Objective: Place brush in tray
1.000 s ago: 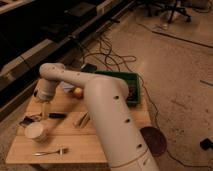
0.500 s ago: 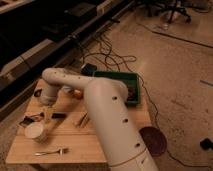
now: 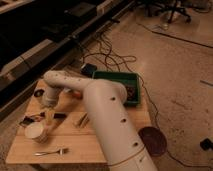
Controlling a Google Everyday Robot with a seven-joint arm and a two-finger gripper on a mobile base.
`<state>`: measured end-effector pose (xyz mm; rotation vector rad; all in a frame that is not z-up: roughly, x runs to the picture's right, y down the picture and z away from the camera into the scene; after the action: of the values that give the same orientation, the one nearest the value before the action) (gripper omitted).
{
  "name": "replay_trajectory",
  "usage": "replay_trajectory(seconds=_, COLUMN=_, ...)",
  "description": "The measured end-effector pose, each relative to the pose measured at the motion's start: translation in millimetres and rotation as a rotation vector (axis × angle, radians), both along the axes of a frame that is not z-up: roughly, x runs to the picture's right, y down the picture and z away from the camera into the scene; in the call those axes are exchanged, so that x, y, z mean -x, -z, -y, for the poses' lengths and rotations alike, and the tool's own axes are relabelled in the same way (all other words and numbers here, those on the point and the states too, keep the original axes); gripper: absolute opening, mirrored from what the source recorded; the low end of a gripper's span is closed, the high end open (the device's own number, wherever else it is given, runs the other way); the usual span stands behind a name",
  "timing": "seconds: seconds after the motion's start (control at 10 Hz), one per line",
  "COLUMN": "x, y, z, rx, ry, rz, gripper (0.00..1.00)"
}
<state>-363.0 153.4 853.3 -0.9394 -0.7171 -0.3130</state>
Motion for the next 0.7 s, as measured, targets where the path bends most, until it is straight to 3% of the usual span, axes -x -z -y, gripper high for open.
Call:
replay_trajectory(seconds=0.5, x=-1.1, y=-9.1, z=-6.3, rx=-0.012, ry=-0.001, rz=-0.009, gripper=0.77)
replay_trajectory(seconds=0.7, x=-0.7, y=-11.7, z=-8.9, rx=-0.012, ry=0.005, rz=-0.013, gripper=0.56)
